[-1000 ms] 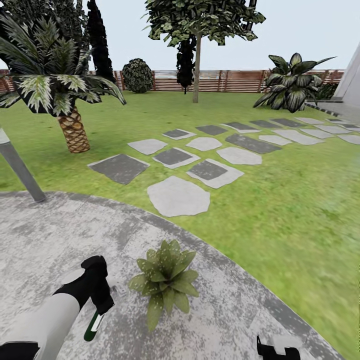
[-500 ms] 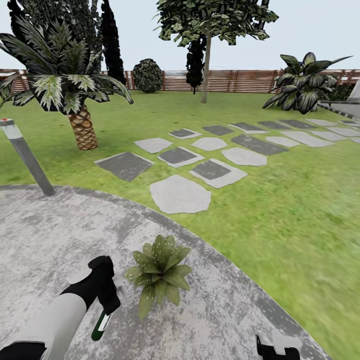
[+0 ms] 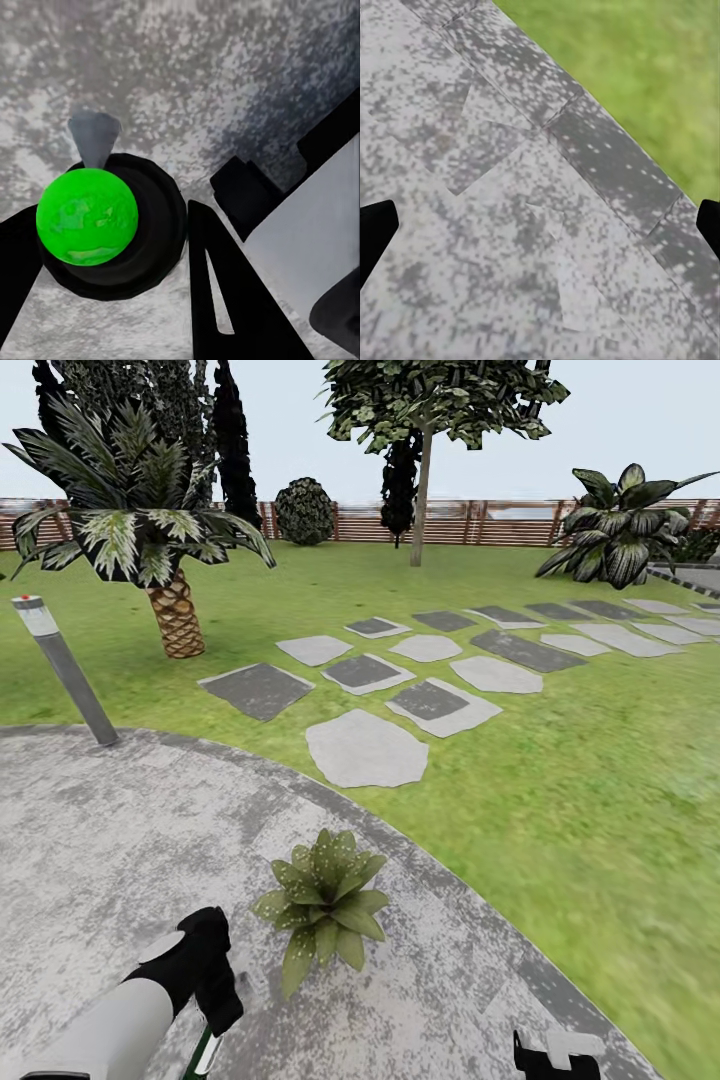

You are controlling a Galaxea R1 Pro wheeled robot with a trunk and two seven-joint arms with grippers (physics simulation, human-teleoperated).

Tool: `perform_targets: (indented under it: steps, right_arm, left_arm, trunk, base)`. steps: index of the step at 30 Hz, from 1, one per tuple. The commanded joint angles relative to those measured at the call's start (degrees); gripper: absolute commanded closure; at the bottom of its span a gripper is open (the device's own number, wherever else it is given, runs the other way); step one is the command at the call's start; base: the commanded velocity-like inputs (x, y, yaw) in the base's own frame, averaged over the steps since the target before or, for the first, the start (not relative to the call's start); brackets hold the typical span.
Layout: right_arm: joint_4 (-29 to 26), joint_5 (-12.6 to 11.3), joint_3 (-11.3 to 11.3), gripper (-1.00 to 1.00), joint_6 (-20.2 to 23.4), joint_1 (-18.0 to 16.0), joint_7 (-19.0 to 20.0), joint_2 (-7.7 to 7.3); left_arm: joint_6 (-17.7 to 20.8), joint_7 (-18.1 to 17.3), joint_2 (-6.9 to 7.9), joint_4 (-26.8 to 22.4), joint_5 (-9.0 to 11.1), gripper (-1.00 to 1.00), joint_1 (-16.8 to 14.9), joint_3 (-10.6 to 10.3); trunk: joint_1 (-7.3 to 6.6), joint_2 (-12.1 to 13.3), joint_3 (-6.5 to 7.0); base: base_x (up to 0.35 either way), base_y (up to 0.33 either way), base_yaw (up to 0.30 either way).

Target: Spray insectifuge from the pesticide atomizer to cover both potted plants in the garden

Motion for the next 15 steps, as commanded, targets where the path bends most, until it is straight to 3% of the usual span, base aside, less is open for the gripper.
perform_targets:
  steps: [1, 5, 7, 9, 15]
  right_arm:
    - [0.09, 0.61, -0.29, -1.00, -0.20, -0.05, -0.27, 0.01]
    - [0.09, 0.61, -0.29, -1.00, -0.19, -0.05, -0.27, 0.03]
    - [0.15, 0.61, -0.29, -1.00, -0.20, -0.05, -0.27, 0.01]
    - [0.17, 0.61, -0.29, -1.00, -0.20, -0.05, -0.27, 0.00]
    - [0.12, 0.61, -0.29, -1.00, -0.18, -0.05, -0.27, -0.17]
  left_arm:
    - [0.48, -0.36, -0.06, -0.12, -0.11, 1.00, -0.01, -0.20]
    - [0.31, -0.29, 0.97, 0.57, -0.08, 1.00, 0.05, -0.27]
    - [0.24, -0.28, 2.68, 0.74, 0.03, 1.00, 0.52, -0.26]
    - [0.22, -0.28, 3.44, 0.82, 0.08, 1.00, 0.79, -0.29]
    - [0.21, 0.94, 2.64, 0.19, 0.09, 1.00, 1.71, -0.33]
  trunk:
    - [-0.01, -0.02, -0.05]
    - [-0.01, -0.02, -0.05]
    - [-0.01, -0.02, -0.05]
    - [-0.01, -0.02, -0.05]
    - [-0.01, -0.02, -0.05]
  base:
    - [0.000, 0.000, 0.000]
    - [0.000, 0.000, 0.000]
    - [0.000, 0.000, 0.000]
    - [0.000, 0.000, 0.000]
    - [0.000, 0.000, 0.000]
